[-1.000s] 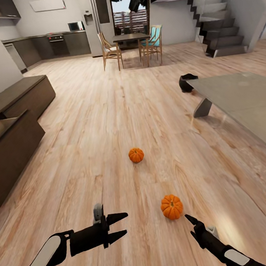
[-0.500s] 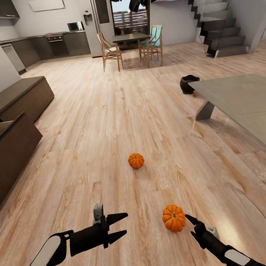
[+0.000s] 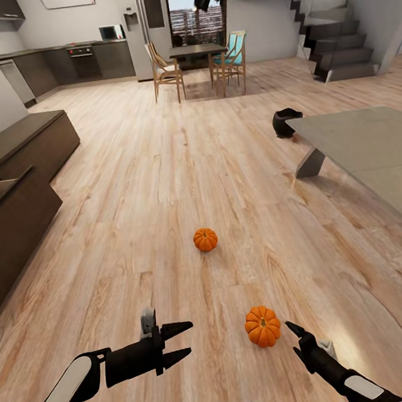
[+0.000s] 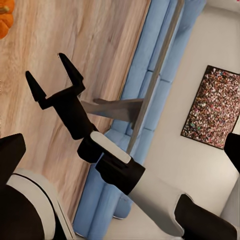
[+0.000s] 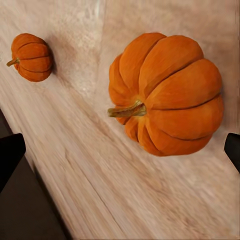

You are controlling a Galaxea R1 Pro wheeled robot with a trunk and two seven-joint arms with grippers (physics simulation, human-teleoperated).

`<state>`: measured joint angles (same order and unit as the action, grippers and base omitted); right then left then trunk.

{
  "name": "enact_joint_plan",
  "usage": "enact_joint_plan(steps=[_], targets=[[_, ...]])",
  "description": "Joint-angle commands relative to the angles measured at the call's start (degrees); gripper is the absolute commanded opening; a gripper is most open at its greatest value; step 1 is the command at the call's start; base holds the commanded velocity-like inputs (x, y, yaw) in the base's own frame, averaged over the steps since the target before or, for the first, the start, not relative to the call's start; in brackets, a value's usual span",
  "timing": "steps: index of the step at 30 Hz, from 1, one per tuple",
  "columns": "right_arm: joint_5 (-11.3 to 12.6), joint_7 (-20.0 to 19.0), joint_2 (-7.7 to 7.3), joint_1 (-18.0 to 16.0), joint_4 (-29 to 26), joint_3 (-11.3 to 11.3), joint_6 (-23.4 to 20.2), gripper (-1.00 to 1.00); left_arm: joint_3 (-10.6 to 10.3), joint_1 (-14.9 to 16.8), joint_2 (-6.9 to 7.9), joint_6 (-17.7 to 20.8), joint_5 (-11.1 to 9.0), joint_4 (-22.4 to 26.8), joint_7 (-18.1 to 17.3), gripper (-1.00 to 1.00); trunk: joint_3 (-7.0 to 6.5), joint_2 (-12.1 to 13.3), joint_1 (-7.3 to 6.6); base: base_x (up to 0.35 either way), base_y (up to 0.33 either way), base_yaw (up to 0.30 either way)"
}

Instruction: Place each of the two pumpkins and all three candles from the living room inside a cabinet in the living room (use any cabinet), then make sure every cabinet is closed, and position the cauldron so it is next to a table in the living room.

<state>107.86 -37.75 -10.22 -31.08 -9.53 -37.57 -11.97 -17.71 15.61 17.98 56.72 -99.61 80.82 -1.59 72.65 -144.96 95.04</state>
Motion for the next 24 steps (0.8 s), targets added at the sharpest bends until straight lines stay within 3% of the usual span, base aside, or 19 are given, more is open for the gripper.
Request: enact_joint_plan(steps=[1, 24], targets=[[0.6, -0.4, -0.05, 0.0, 0.0, 0.0, -0.3, 1.00, -0.1, 0.0, 0.04, 0.1, 0.0, 0.0, -0.2, 1.00, 0.27, 0.0, 0.01, 0.000, 0.000, 0.000], [0.5, 0.1, -0.07, 0.0, 0.3, 0.3, -0.3, 1.00, -0.1, 0.0, -0.01, 0.1, 0.0, 0.1, -0.2, 1.00, 5.36, -0.3, 0.60, 0.000, 0.000, 0.000]])
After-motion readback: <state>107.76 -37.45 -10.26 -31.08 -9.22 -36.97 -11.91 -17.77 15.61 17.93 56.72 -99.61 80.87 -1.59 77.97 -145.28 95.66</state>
